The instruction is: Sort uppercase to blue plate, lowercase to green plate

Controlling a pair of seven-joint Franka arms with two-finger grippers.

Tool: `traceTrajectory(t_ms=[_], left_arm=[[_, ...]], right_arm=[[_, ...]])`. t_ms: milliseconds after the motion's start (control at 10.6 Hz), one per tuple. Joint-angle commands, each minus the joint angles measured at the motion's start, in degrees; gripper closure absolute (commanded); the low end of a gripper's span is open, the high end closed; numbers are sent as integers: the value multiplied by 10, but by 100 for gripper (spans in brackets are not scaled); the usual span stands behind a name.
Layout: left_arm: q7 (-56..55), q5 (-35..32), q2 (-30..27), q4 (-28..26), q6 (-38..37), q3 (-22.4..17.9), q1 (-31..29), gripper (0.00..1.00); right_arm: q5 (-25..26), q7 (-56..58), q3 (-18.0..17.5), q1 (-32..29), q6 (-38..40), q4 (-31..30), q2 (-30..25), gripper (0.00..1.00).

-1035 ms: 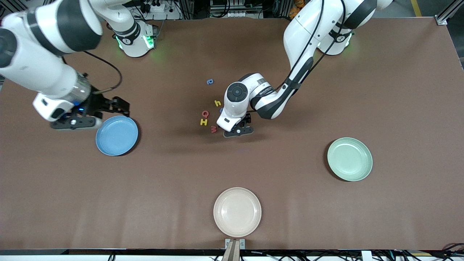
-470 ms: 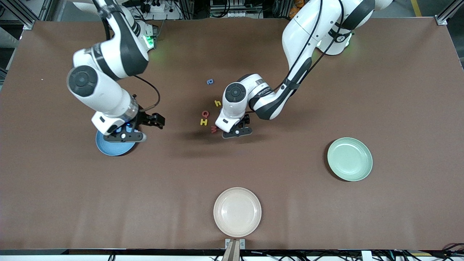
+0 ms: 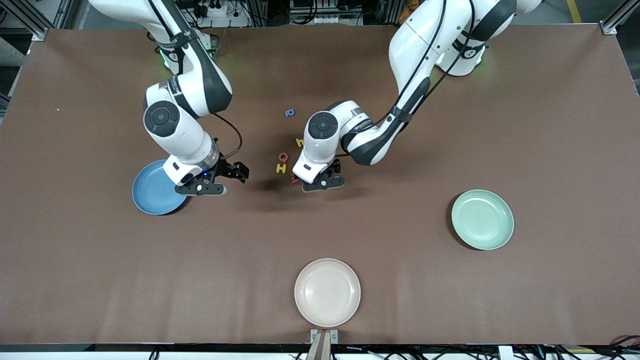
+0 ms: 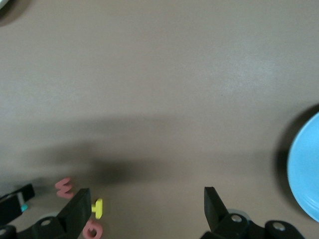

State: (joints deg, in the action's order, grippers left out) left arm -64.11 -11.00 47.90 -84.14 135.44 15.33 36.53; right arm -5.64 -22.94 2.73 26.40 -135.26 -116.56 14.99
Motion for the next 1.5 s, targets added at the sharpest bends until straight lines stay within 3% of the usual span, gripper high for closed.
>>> traceTrajectory(t_ms=[0, 564, 1411], left_arm=[[-19, -10, 5, 20, -11, -4, 20, 9], [-24, -10, 41, 69, 0, -6, 39, 13], [-24, -10, 64, 83, 42, -28, 60, 17]], right_arm=[[-4, -8, 3, 16, -69, -51, -8, 0], [-5, -7, 2, 12, -102, -76, -8, 0], [-26, 40, 0, -28, -100, -76, -8, 0]])
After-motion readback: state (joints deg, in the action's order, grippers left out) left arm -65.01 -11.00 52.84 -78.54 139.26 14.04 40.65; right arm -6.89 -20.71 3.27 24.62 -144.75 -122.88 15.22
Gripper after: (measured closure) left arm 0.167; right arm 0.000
